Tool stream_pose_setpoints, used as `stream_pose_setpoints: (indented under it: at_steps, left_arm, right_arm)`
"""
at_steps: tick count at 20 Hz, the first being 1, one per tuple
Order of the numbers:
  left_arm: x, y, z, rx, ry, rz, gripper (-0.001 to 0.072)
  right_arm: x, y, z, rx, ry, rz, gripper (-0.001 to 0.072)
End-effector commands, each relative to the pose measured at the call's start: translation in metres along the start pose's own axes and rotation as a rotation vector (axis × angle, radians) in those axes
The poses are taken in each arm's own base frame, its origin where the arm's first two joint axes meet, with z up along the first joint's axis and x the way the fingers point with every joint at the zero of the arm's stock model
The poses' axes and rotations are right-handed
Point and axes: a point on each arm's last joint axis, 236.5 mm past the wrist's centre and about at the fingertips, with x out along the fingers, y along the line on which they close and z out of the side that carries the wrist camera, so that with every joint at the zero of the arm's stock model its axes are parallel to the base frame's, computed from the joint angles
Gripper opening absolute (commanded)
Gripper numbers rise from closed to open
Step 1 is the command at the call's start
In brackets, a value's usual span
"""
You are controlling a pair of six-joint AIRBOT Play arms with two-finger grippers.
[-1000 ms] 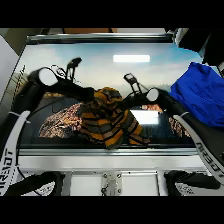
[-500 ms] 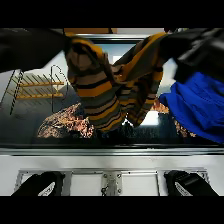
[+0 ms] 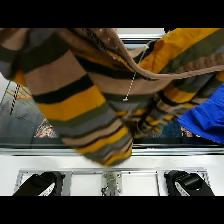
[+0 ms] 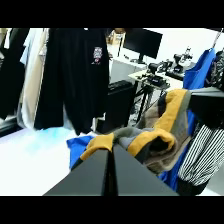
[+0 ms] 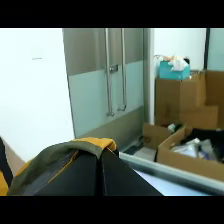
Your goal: Fold the clothes and pants, and hang the long-sleeved shirts on hangers.
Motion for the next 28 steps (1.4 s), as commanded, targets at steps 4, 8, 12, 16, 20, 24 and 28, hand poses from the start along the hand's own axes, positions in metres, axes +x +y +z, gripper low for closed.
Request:
stream_pose_setpoints:
  at_steps: [4,8,12,16,20,24,28]
  left_arm:
    - [0.016,0.144,-0.192,-0.186,0.752,0.435,0.0013]
    - [0.014,0.16,-0.363,-0.39,1.292,0.337,0.0013]
    - [-0.004,0.133,-0.448,-0.604,1.516,0.122,0.0013]
    - [-0.016,0.091,-0.453,-0.743,1.532,-0.063,0.0013]
    - [0.007,0.104,-0.459,-0.631,1.376,-0.051,0.0013]
    - [0.06,0.19,-0.461,-0.661,1.183,0.139,0.0013]
    - [0.105,0.273,-0.459,-0.697,1.072,0.248,0.0188]
  right_arm:
    - [0.018,-0.096,-0.188,0.211,0.69,-0.344,0.0007]
    - [-0.02,-0.118,-0.342,0.173,1.322,-0.321,0.0006]
    - [-0.064,-0.117,-0.412,0.207,1.625,-0.276,0.0006]
    - [-0.113,-0.1,-0.42,0.259,1.817,-0.255,0.0007]
    - [-0.101,-0.108,-0.424,0.261,1.768,-0.277,0.0007]
    - [-0.05,-0.167,-0.455,0.354,1.545,-0.465,0.0008]
    - [0.0,-0.242,-0.472,0.469,1.239,-0.657,0.0061]
